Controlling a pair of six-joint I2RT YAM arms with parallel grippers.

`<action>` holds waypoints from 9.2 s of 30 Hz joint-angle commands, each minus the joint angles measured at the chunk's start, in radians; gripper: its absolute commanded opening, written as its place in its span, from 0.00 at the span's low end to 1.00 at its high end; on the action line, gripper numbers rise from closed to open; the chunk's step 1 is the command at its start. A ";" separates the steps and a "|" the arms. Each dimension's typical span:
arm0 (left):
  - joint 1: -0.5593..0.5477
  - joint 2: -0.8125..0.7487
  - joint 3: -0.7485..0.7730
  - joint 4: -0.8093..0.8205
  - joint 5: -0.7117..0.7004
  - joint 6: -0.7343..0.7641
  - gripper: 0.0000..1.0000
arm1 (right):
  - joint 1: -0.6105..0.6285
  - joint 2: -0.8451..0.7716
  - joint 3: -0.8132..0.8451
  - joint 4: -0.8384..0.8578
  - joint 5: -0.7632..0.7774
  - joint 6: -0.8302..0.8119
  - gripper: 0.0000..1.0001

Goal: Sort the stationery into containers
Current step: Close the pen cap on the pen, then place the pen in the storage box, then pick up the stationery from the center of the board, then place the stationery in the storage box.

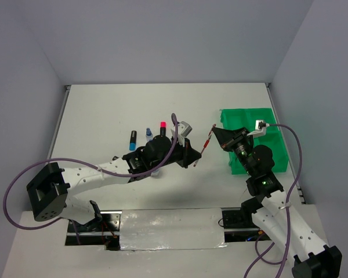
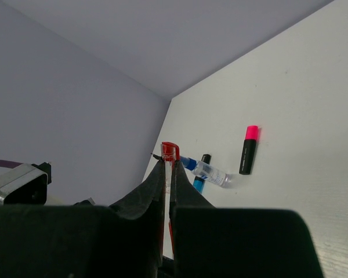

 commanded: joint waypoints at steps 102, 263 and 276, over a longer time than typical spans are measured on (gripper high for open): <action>0.090 -0.212 0.079 0.258 0.027 0.214 0.00 | 0.374 0.121 -0.203 0.171 -0.068 -0.083 0.06; 0.541 -0.789 0.001 -1.060 -0.493 0.105 0.99 | 0.347 0.951 0.747 -0.090 0.325 -0.823 0.05; 0.541 -0.815 -0.005 -1.050 -0.479 0.108 0.99 | -0.074 0.946 0.761 -0.225 0.610 -0.782 0.05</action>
